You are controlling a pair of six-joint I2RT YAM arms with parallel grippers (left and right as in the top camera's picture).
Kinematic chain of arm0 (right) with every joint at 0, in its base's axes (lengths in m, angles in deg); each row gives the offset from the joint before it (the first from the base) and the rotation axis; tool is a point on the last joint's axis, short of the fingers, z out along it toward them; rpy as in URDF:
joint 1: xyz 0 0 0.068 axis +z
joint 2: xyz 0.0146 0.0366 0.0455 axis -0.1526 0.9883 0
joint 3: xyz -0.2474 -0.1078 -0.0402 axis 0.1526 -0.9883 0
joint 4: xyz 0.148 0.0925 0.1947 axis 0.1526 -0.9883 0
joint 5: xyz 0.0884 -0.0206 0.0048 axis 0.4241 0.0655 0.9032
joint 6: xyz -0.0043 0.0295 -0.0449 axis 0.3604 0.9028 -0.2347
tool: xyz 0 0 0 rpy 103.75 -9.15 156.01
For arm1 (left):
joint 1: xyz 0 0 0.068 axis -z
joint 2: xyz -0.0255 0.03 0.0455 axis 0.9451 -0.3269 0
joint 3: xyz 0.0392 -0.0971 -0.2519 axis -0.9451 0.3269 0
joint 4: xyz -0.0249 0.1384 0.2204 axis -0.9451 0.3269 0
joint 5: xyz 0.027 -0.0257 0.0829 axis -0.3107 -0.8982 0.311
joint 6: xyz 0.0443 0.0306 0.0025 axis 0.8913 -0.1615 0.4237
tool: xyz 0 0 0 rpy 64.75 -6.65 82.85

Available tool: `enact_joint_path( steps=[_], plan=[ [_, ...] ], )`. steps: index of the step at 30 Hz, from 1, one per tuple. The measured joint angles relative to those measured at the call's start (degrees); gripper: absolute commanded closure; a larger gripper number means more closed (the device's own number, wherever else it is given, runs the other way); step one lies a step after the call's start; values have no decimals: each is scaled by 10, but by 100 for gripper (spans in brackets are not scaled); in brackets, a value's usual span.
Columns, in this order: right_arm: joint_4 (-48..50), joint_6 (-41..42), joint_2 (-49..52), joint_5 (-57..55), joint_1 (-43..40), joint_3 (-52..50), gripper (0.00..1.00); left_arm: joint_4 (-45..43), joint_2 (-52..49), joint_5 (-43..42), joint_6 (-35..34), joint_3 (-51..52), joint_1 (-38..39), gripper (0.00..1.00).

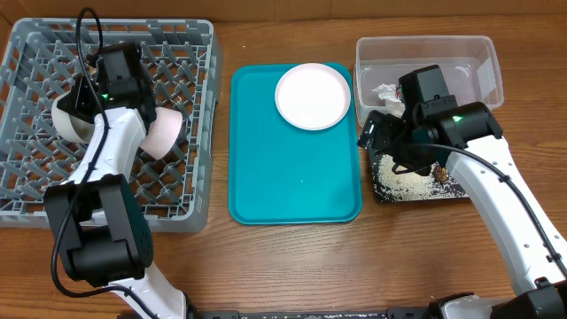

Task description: Sort waste into correct bins and load items into the dishwasher

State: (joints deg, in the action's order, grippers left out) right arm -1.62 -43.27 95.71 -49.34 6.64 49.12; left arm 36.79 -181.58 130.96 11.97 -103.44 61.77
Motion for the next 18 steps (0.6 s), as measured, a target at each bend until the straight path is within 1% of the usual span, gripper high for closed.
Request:
enact_joint_path(
  steps=[18],
  plan=[
    [2,0,0,0,0,0,0,0,-8,25,13,0,37,96]
  ],
)
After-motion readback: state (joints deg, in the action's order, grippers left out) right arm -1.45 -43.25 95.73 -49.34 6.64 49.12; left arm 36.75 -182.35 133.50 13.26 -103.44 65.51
